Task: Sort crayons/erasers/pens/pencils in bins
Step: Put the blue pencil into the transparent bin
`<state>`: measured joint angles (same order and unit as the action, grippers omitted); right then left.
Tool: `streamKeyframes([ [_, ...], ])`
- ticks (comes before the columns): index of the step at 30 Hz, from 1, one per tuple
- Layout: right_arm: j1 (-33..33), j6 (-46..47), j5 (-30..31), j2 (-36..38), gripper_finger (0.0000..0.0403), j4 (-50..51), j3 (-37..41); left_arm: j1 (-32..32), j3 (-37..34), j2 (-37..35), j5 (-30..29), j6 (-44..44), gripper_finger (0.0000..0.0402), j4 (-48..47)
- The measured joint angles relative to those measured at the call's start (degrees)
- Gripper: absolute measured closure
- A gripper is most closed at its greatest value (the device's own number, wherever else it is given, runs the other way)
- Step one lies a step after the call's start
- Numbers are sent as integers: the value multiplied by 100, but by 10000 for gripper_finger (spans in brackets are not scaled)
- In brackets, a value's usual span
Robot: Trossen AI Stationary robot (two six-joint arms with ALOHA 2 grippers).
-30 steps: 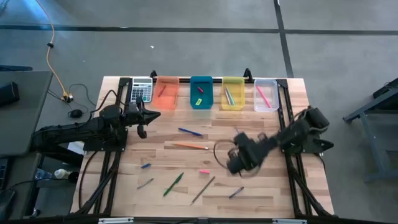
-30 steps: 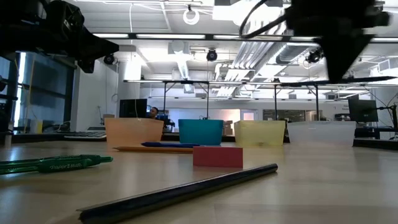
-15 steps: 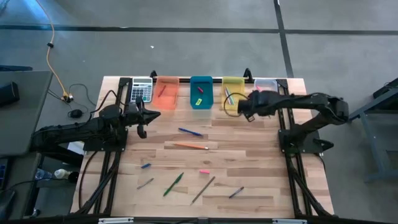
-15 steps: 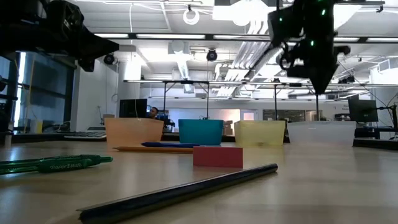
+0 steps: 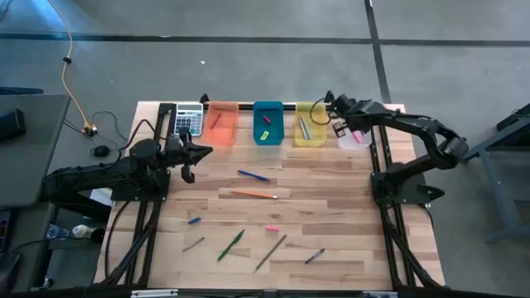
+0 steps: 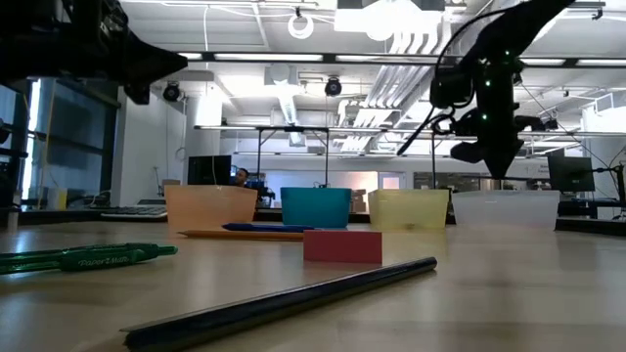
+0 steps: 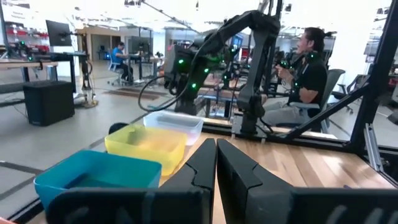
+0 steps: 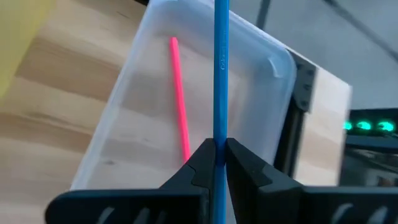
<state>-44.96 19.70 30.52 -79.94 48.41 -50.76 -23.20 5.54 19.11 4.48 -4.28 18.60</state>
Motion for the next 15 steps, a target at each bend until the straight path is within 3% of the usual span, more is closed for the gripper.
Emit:
streamKeyframes([
  [6, -161, -444, -356, 0, 386, -727, 292, 2, 0, 0, 1, 244, 399, 184],
  [15, -338, -670, -375, -2, 386, -1228, 960, 2, 0, 0, 1, 244, 399, 224],
])
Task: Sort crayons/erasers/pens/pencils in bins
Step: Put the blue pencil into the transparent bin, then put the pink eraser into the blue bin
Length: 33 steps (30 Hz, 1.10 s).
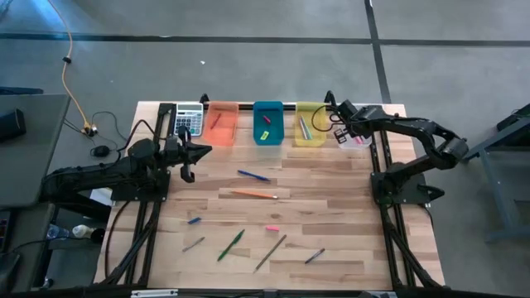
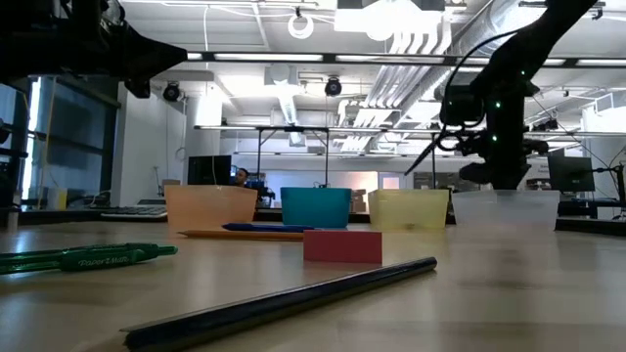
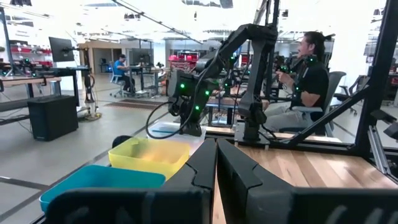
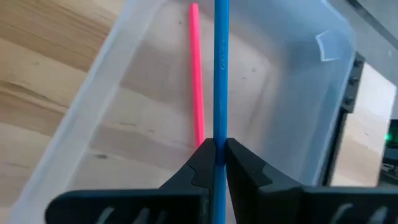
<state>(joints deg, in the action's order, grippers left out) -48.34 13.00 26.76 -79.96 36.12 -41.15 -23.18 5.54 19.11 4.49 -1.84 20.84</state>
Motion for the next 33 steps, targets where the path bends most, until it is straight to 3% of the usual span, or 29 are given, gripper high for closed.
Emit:
streamKeyframes([
  [9, -36, -113, 19, -2, 382, -382, 158, 0, 0, 0, 0, 102, 399, 2],
  [20, -34, -63, -58, 6, 306, -353, 147, 0, 0, 0, 90, 207, 399, 1],
  [26, 206, -144, -353, 493, 352, -121, 147, 0, 0, 2, 143, -33, 399, 2],
  [29, 516, -133, -475, 981, 392, -246, 175, 11, 0, 46, 636, 130, 399, 5],
  [33, 1131, -105, -576, 1689, 391, -758, 371, 173, 0, 169, 814, 249, 399, 11],
])
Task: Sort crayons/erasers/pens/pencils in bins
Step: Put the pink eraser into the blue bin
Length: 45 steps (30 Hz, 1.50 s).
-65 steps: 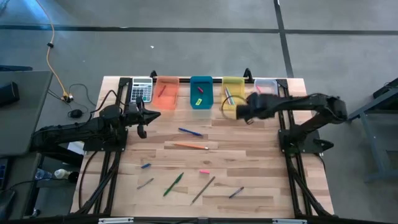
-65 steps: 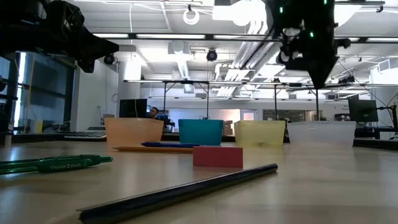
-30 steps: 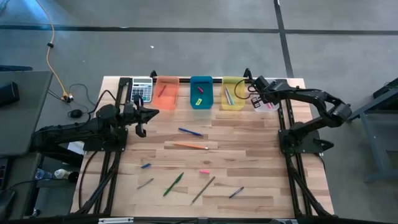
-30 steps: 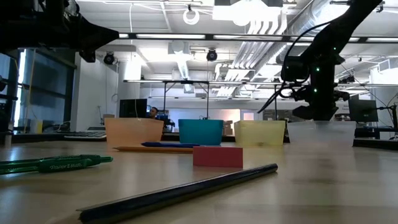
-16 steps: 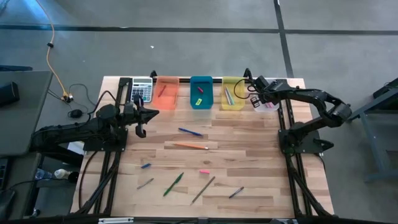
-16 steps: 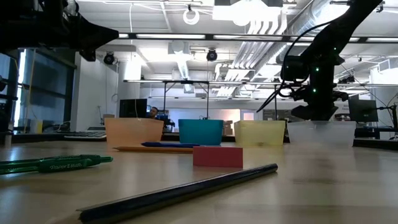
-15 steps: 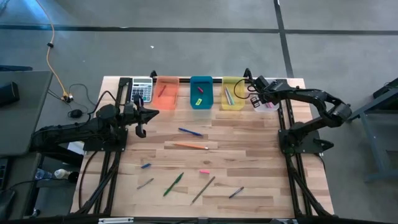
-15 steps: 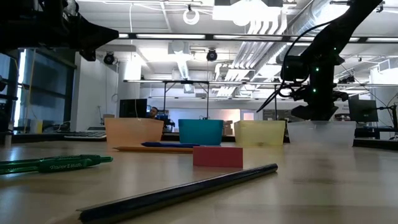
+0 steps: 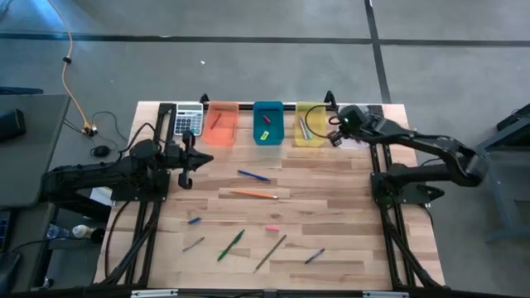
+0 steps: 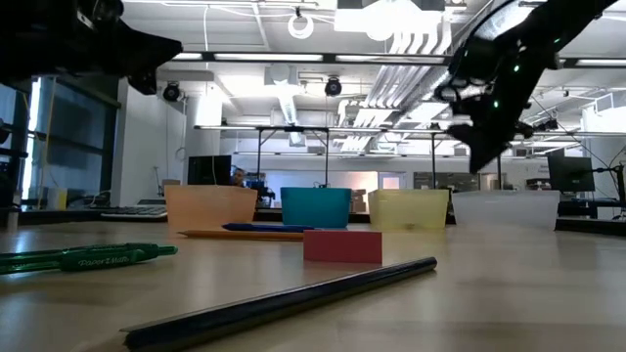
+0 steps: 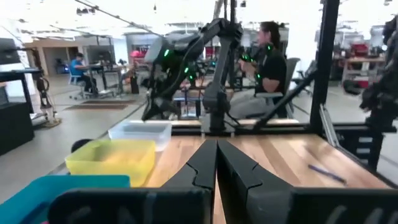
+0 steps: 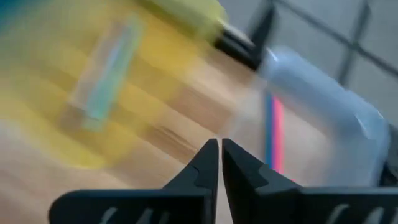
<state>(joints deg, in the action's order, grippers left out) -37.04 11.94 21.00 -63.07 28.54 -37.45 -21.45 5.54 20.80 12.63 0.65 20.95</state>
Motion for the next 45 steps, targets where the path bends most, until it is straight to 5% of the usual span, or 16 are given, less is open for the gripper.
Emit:
streamKeyframes([
  [7, 1565, 170, -266, 812, 400, -2370, 895, 566, 0, 578, -321, 419, 399, 331],
  [14, 3159, 508, -265, 758, 402, -4626, 1764, 1118, 267, 1354, -784, 700, 399, 476],
  [21, 5066, 569, 673, 362, 403, -4802, 1503, 1536, 299, 2023, -1233, 1050, 399, 989],
  [28, 6624, 869, 1838, -900, 403, -4812, 1006, 1668, 302, 2168, -1244, 1020, 399, 1189],
  [37, 7224, 1460, 1747, -2962, 389, -4799, -315, 1667, 302, 2168, -1235, 1002, 399, 1150],
  [45, 7253, 1576, 1580, -4359, 313, -3962, -1788, 1661, 302, 2168, -1227, 1051, 399, 1156],
])
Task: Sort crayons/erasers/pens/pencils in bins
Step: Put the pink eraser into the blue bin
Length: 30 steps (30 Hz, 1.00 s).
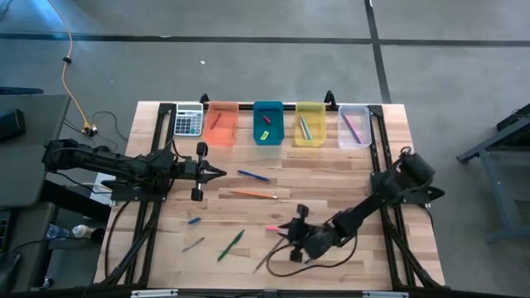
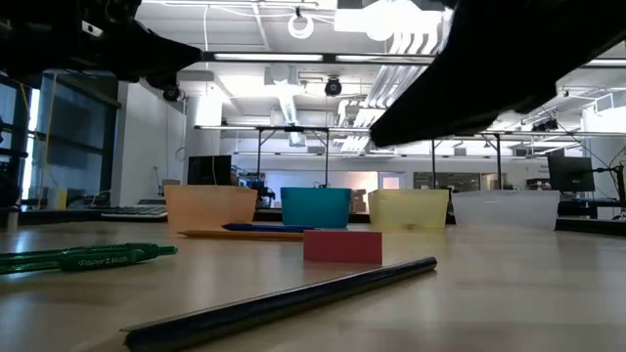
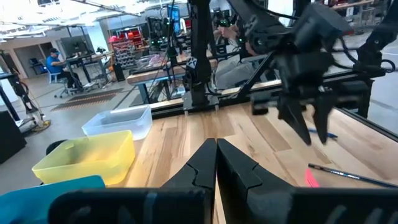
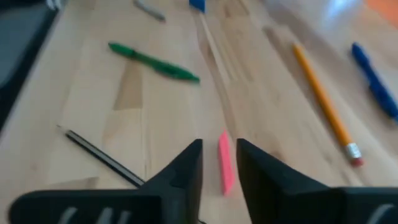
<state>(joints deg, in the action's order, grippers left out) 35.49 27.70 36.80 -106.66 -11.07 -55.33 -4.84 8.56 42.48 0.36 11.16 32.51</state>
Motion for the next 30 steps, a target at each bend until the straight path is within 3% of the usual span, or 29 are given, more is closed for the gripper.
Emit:
streamKeyframes([
  [7, -210, 671, -288, -729, 271, 1326, -908, 0, 0, 0, -71, 3, 399, -19],
  [15, -475, 918, -921, -898, 271, 1436, -907, 0, 0, 0, -151, 46, 399, -138],
  [19, -511, 903, -958, -898, 297, 1426, -905, 0, 0, 0, -151, 48, 399, -142],
  [25, -512, 608, -1074, -898, 388, 1384, -905, 0, 0, 0, -151, 45, 399, -142],
  [30, -633, 494, -963, -773, 383, 1620, -1077, 0, 0, 0, -153, 2, 399, -141],
])
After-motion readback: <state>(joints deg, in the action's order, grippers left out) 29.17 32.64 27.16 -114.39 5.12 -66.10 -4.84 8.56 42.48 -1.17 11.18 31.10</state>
